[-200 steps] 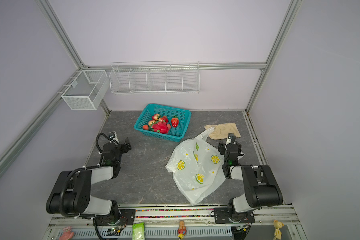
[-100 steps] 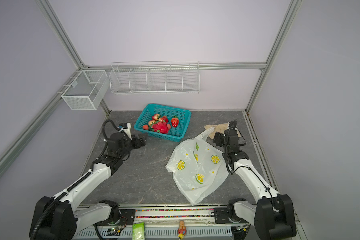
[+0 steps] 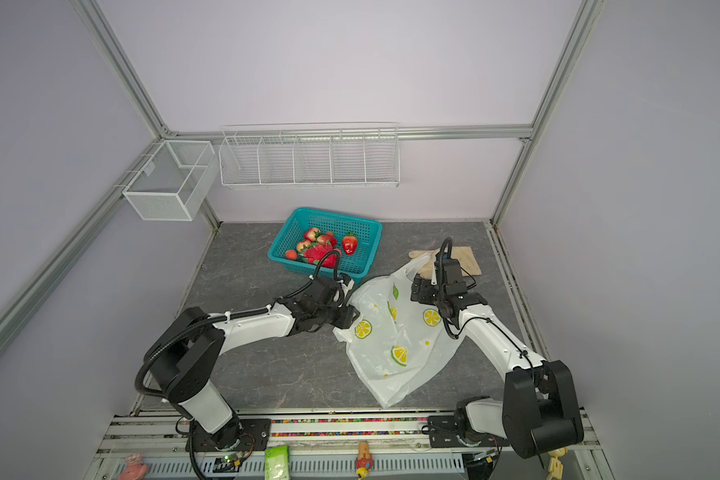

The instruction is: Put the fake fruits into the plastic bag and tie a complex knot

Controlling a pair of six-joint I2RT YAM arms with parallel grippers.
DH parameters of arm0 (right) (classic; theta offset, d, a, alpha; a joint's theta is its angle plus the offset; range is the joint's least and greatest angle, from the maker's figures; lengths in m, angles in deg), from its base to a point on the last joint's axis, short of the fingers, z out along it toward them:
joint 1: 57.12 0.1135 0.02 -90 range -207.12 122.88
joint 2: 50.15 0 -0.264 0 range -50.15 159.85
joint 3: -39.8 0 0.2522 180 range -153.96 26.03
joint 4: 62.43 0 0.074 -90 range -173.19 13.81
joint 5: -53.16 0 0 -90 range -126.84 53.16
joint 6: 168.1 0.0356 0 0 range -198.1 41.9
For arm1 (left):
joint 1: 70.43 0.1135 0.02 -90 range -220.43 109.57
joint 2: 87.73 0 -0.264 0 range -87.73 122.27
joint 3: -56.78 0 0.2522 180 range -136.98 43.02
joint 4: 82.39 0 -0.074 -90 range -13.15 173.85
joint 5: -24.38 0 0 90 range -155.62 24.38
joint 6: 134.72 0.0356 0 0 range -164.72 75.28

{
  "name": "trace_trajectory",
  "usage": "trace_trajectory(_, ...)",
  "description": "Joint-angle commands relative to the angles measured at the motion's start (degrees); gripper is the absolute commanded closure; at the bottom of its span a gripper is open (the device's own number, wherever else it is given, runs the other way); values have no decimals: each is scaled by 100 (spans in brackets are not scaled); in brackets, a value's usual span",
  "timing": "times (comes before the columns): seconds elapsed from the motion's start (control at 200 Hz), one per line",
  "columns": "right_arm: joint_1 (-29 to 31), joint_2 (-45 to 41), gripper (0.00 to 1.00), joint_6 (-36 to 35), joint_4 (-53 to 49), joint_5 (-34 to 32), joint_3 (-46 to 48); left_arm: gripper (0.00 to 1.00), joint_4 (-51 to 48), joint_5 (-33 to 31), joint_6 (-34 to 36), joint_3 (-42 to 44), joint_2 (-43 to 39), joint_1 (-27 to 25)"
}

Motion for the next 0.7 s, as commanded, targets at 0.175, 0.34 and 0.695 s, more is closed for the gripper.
trace_trajectory(0.175,-108,-127,10,-698,-648,-484,-742,100,1360,633,324,637,-1165,-125)
trace_trajectory(0.34,-114,-156,8,-1610,-834,390,-1333,100,1430,169,1079,781,-2005,-120)
trace_trajectory(0.695,-506,-19,2,-4295,289,3318,-1282,100,2634,960,2546,1806,-3379,695)
